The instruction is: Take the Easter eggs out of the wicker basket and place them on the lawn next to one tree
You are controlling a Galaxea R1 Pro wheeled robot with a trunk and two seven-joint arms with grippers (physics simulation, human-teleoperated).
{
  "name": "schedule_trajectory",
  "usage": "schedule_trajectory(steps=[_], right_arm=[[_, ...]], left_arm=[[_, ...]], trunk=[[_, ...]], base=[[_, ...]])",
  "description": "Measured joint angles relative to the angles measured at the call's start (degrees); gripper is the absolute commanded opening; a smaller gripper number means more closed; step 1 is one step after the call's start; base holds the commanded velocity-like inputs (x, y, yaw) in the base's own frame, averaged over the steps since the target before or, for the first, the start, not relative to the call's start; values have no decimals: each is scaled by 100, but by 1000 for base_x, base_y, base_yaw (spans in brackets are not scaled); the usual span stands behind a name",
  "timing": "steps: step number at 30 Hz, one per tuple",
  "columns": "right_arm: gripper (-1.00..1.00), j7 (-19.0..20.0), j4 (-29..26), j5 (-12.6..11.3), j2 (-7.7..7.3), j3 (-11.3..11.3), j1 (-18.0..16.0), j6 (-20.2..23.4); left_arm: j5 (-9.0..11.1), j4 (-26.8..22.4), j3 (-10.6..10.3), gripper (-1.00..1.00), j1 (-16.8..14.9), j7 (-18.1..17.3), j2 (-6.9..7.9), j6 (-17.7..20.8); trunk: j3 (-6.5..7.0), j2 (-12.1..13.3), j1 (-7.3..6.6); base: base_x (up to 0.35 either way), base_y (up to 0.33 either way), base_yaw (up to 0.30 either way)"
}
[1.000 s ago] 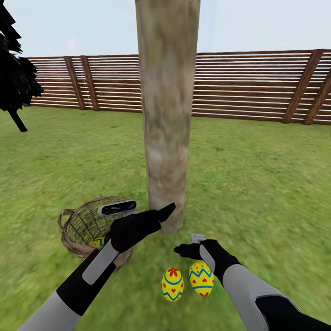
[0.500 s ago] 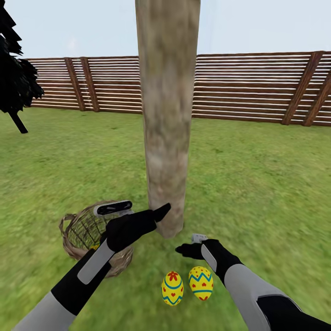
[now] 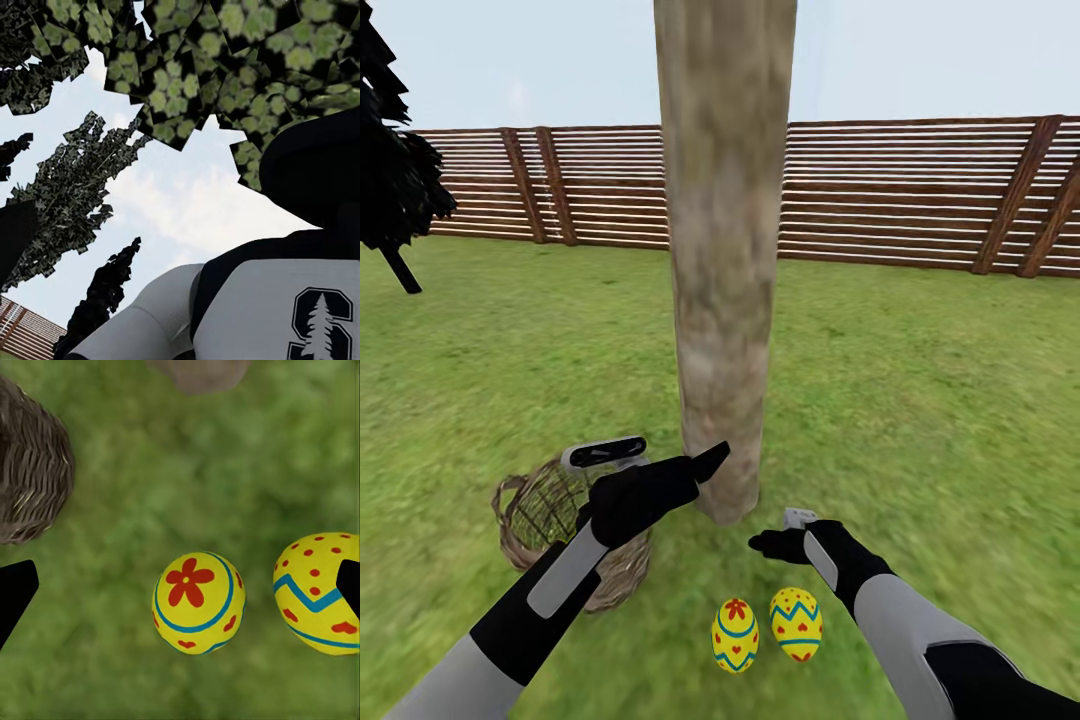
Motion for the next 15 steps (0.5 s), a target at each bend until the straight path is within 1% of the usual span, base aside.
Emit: schedule_trajectory(steps=[15], right_arm=[[100, -3, -33, 7, 9, 7, 0, 1]], left_arm=[[1, 3, -9, 100, 0, -26, 0, -8]], trunk=[[269, 602, -329]], base=[[0, 0, 0]])
